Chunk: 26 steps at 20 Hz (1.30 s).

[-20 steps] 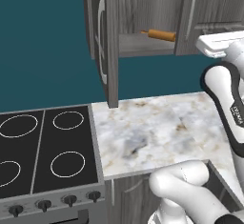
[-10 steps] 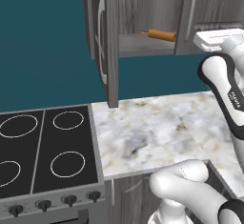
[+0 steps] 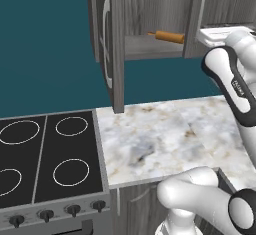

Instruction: Open the cabinet, retrieve the rolling pin, and place it next to the meat on the cutting board to prepare for tenderizing.

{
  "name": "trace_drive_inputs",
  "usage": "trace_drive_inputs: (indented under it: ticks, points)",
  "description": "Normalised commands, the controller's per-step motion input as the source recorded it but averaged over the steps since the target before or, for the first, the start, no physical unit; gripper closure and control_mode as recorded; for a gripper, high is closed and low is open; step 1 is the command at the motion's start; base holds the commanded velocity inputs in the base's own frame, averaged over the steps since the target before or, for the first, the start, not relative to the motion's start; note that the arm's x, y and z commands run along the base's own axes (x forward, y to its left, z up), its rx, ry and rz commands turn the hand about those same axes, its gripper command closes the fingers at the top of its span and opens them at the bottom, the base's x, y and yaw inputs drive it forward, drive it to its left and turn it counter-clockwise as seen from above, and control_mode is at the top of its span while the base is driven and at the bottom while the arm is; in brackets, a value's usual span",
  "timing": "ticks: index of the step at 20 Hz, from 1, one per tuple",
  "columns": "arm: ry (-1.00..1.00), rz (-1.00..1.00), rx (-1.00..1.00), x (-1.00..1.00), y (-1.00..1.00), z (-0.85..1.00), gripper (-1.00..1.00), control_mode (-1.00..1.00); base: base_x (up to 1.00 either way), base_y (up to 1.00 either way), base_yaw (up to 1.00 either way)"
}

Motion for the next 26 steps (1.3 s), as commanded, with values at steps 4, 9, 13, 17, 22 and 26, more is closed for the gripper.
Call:
trace_drive_inputs:
  ticks: [4,9,13,17,22,26]
  points:
    - [0.03,-0.02,0.0,0.35,-0.02,0.0,-1.0,-1.0,0.0,0.0,0.0]
    - [0.01,-0.03,0.0,0.36,0.0,0.0,-1.0,-1.0,0.0,0.0,0.0]
    - [0.0,-0.02,0.0,0.35,-0.01,0.0,-1.0,-1.0,0.0,0.0,0.0]
    - [0.0,-0.01,0.0,0.33,-0.04,0.0,-1.0,-1.0,0.0,0.0,0.0]
    - [0.0,0.0,0.0,0.22,-0.01,0.0,-1.0,-1.0,0.0,0.0,0.0]
    - [0.0,0.0,0.0,0.13,0.0,0.0,-1.0,-1.0,0.0,0.0,0.0]
